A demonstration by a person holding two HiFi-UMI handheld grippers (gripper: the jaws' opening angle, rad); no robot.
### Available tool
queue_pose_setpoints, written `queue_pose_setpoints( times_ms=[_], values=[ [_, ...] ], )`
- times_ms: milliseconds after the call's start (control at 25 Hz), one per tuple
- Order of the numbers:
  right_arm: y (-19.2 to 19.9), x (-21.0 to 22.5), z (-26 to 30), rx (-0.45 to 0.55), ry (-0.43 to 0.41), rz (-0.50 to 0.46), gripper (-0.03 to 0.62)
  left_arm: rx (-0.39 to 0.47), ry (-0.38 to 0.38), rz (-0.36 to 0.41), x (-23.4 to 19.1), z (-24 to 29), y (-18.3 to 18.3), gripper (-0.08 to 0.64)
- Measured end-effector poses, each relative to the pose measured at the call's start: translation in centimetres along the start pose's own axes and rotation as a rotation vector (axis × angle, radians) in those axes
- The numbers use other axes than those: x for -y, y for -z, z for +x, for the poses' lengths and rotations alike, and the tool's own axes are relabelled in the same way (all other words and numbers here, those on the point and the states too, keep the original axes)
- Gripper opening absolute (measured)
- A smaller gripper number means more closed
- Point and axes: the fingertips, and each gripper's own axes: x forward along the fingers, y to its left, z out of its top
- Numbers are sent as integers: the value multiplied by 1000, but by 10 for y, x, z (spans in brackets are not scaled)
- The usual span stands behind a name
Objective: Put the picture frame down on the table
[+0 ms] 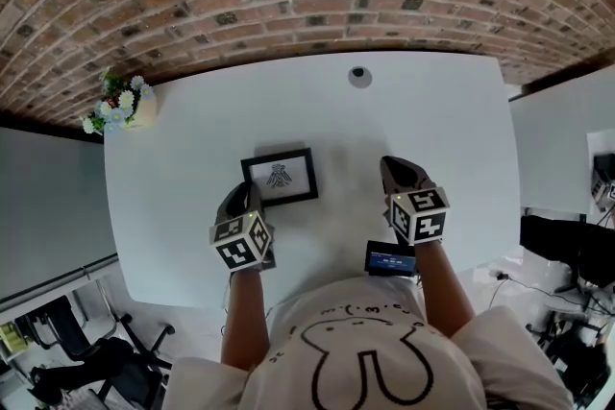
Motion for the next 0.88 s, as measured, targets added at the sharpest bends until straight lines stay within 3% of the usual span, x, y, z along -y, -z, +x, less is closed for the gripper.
queue_pose_setpoints(
  times_ms=[760, 880],
  values=[
    [7, -3, 9, -44, -17, -32, 17, -34, 20, -32, -3, 18, 3, 74],
    [6, -6, 9, -41, -18, -36, 17, -39, 3, -54, -7, 18, 4, 114]
  ],
)
